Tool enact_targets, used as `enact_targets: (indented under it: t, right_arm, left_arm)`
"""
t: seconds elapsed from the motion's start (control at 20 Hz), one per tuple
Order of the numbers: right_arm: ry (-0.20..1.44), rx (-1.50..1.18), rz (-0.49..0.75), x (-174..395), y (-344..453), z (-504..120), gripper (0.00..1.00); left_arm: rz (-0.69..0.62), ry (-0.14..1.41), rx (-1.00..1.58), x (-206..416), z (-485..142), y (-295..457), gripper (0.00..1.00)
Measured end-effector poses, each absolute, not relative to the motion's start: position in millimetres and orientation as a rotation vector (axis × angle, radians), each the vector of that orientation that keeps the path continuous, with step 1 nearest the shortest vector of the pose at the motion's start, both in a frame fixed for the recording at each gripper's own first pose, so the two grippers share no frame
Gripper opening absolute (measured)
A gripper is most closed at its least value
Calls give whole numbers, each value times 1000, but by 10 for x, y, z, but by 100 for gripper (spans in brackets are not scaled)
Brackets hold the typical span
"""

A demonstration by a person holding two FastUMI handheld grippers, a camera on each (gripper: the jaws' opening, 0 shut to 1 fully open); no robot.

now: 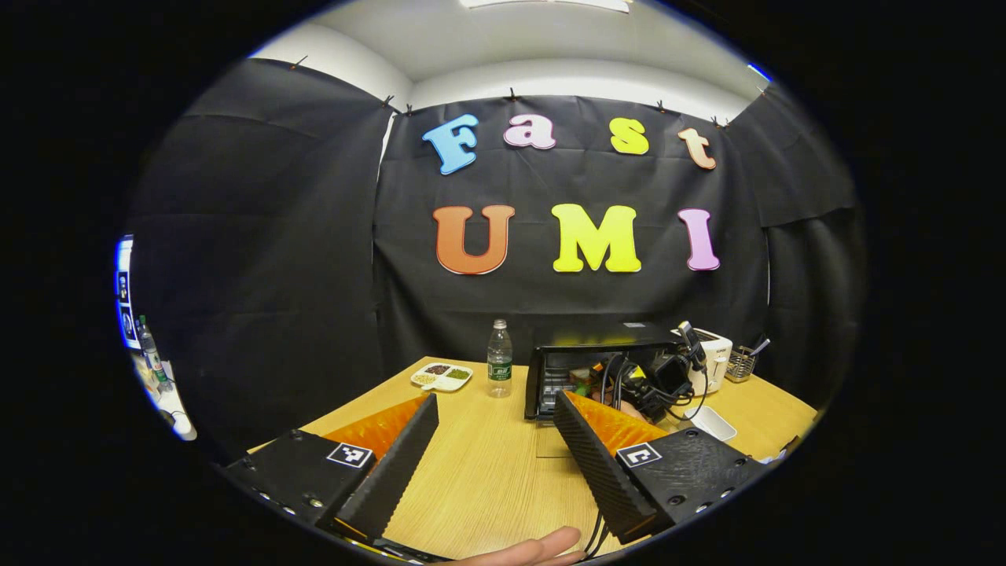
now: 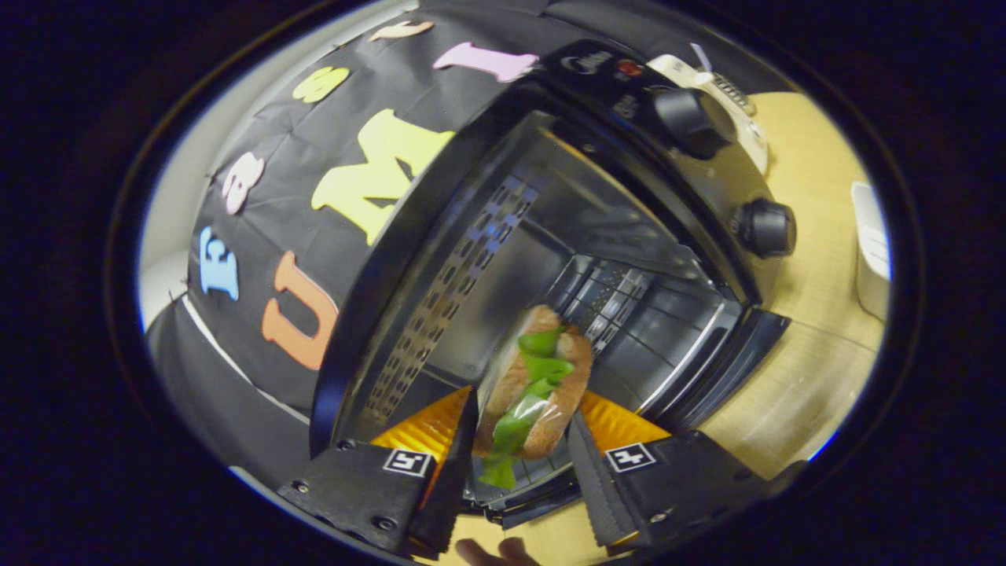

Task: Open the electric oven with the left hand, put the food in, and close the electric oven.

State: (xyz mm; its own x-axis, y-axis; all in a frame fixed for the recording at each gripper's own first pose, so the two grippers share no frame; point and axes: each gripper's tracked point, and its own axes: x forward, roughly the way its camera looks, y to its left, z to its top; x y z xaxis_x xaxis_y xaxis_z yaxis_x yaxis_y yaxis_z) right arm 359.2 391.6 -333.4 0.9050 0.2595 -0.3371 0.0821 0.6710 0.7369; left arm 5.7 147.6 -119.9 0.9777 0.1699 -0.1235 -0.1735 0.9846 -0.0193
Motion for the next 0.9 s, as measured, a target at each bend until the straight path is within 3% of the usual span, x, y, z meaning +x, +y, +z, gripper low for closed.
enact_targets:
  t: [0.05, 0.25, 0.55, 0.6, 0.65, 0.7, 0.9]
  right_arm:
    - [446, 780, 102, 3602, 3914, -3337, 76]
    - [490, 597, 162, 3537, 4056, -3374, 90]
    - [551, 251, 167, 3506, 4062, -3493, 98]
    - [577, 215, 182, 3497, 4077, -3525, 87]
    - [616, 179, 208, 3464, 4104, -3555, 87]
    - [649, 145, 227, 3442, 4129, -3580, 98]
    - [744, 24, 266, 3288, 4131, -3568, 99]
  left_arm:
    - [175, 123, -31, 33, -1221, 1491, 97]
    - [195, 148, -42, -17, -1340, 1569, 97]
    - [224, 187, -64, -102, -1441, 1687, 97]
    - [213, 194, -75, -100, -1458, 1671, 97]
    - [197, 199, -86, -83, -1478, 1630, 97]
    - [185, 199, -88, -58, -1500, 1605, 96]
    - [181, 204, -68, -60, -1544, 1593, 95]
